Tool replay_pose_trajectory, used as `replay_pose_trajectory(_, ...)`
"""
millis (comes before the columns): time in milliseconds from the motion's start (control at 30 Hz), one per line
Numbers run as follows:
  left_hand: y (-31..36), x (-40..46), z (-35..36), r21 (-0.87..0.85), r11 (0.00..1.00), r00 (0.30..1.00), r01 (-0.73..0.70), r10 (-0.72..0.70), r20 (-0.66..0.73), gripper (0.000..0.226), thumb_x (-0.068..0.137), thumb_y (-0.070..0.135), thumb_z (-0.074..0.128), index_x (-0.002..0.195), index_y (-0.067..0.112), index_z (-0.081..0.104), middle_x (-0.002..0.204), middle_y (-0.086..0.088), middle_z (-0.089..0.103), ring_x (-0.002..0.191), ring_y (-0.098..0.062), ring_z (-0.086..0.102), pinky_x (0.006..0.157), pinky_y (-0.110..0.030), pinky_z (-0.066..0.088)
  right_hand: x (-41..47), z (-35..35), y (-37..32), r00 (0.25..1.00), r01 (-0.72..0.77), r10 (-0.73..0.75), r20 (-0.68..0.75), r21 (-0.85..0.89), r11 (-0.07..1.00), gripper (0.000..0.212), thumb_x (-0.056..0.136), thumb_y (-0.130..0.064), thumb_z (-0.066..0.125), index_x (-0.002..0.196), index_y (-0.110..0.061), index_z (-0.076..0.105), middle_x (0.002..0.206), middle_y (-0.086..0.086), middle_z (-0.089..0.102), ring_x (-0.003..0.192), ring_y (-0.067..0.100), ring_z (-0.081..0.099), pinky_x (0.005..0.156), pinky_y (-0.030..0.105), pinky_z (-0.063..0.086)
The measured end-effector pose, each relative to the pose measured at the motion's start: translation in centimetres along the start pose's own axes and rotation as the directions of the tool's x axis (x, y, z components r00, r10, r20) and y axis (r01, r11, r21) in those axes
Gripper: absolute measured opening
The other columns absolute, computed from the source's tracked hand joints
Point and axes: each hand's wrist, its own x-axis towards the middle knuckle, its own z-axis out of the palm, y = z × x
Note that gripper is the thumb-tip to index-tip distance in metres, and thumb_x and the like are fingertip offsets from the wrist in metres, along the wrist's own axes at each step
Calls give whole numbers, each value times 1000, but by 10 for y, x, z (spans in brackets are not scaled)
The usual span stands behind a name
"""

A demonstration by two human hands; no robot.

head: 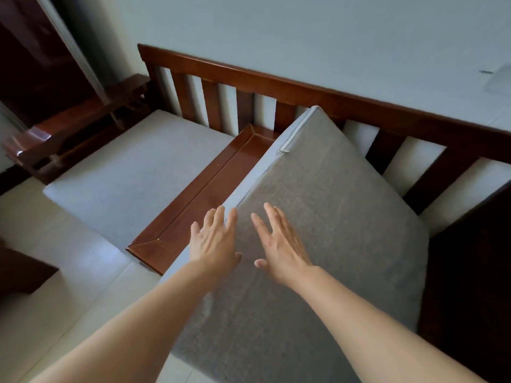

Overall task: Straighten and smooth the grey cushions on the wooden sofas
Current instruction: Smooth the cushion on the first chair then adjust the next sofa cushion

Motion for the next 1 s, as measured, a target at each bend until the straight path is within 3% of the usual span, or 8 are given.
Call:
replay_pose_trajectory(267,111,99,-10,126,970,977,-207,212,-27,88,90,50,54,152,22,-2,160,-2,-8,146,-23,-9,117,-48,3,20,-27,124,946,-199,253,-203,254,946,77,96,-22,49,151,-13,-4,158,14,0,146,27,1,118,40,11)
replay_pose_trajectory(467,165,185,-4,201,932,946,-302,320,-61,80,93,48,48,152,24,-2,159,-1,-11,146,-23,-12,116,-49,-4,65,-22,196,887,-258,368,-279,362,896,74,98,-25,46,152,-17,-5,159,9,-3,146,24,0,118,38,8)
replay_pose_trajectory(600,182,244,7,261,902,924,-344,374,-76,76,95,46,45,151,25,-2,159,0,-12,145,-22,-14,115,-47,-9,103,-13,226,816,-260,434,-381,429,865,74,96,-25,50,152,-19,2,159,7,1,146,23,5,118,38,15)
replay_pose_trajectory(800,194,318,22,314,856,889,-411,453,-70,67,99,32,39,151,26,-2,159,1,-14,145,-21,-16,115,-46,-8,150,-3,268,793,-311,514,-326,509,802,69,100,-26,41,151,-28,-5,159,-2,-9,146,21,-6,118,36,3)
replay_pose_trajectory(867,203,340,8,302,849,859,-434,491,-145,65,99,31,39,151,26,0,160,2,-10,146,-20,-13,115,-47,-7,168,-24,284,683,-250,539,-493,536,807,64,100,-23,43,152,-21,7,160,3,4,146,21,3,119,39,11)
replay_pose_trajectory(933,216,360,-12,282,843,805,-457,527,-271,64,100,31,39,152,25,3,160,3,-8,146,-20,-11,115,-47,-5,183,-57,302,436,-139,563,-702,566,813,57,98,-17,46,149,-11,23,156,10,21,144,24,16,117,41,20)
replay_pose_trajectory(1000,222,377,-16,257,840,765,-477,541,-350,64,99,32,38,152,26,3,160,4,-9,146,-18,-12,116,-47,-5,199,-65,319,196,-107,569,-798,560,822,53,96,-15,45,146,-5,31,152,14,30,141,28,25,115,41,24)
